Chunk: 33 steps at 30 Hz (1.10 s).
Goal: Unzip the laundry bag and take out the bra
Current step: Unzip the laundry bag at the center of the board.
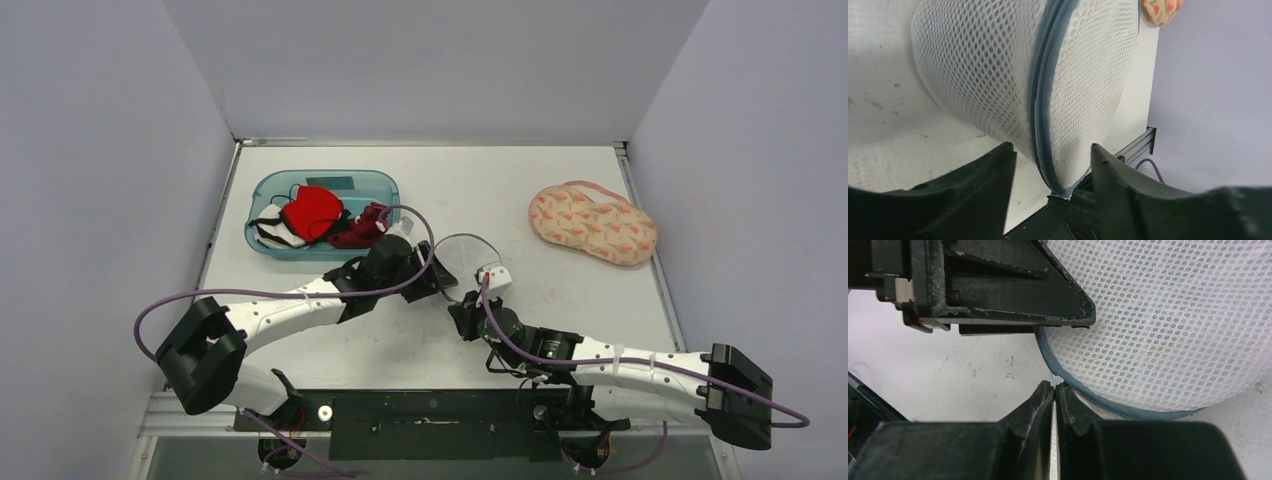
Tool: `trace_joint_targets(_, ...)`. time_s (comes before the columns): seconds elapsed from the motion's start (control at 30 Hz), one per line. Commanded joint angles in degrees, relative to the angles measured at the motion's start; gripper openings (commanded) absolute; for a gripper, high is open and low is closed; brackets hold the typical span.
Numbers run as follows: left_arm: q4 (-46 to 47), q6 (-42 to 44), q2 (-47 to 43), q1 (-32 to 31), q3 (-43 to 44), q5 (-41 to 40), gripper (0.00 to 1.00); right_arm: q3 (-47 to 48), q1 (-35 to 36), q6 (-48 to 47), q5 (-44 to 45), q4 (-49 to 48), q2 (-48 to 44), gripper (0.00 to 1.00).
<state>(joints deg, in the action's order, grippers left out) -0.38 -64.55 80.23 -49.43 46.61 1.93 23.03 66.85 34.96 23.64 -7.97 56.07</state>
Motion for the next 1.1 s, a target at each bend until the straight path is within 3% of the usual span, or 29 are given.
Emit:
trace_joint_targets(0.0,4.98,0.2,0.97,0.8,2.8,-0.46,0.47,2.07,0.57,0.53,0.57,0.74,-2.57,0.05)
trace_joint_targets(0.17,6.48,-0.33,0.92,2.11,1.64,0.12,0.26,2.42,0.57,1.79,2.22,4.16,-5.58,0.05)
trace_joint_targets(0.33,7.13,-0.41,0.63,3.01,0.97,0.24,0.18,2.39,0.56,2.68,5.06,9.27,-8.98,0.05)
trace_joint_targets(0.53,8.38,-0.4,0.63,4.2,0.27,2.14,0.01,1.48,0.32,3.24,8.21,14.62,-13.04,0.05)
trace_joint_targets(0.87,8.44,1.41,0.72,5.96,0.42,4.86,0.0,0.05,-1.45,7.75,15.59,21.38,-18.07,0.05)
trace_joint_targets(1.07,7.91,4.45,2.18,7.81,1.27,6.92,0.0,-1.66,-1.9,5.96,14.09,17.59,-18.21,0.05)
